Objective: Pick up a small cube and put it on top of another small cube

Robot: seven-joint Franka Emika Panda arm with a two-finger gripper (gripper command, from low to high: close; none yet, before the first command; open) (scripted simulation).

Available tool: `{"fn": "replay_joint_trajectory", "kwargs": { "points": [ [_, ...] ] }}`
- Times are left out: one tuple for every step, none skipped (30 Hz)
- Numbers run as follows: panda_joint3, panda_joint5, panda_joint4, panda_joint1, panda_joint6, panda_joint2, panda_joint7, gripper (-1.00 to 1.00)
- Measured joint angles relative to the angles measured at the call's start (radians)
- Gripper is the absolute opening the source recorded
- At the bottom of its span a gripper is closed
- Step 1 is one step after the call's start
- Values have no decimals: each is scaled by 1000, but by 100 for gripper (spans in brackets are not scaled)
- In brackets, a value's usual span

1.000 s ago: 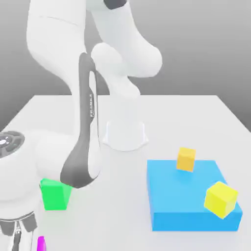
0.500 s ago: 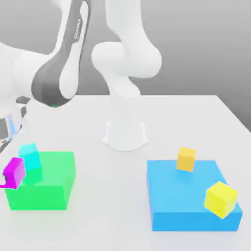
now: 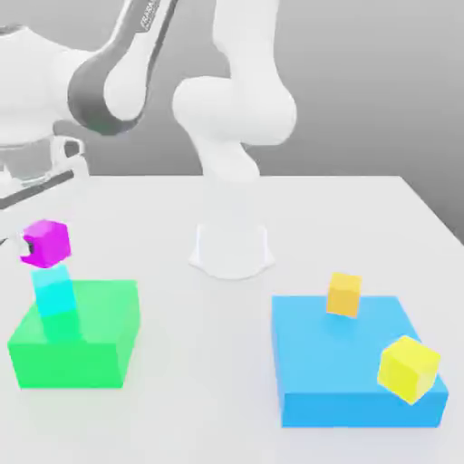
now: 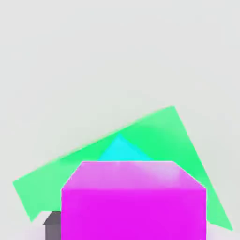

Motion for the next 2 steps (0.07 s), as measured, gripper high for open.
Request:
{"fn": "replay_joint_trajectory", "kwargs": {
  "points": [
    [0, 0, 0, 0, 0, 0, 0, 100],
    [0, 0, 0, 0, 0, 0, 0, 100]
  ]
}}
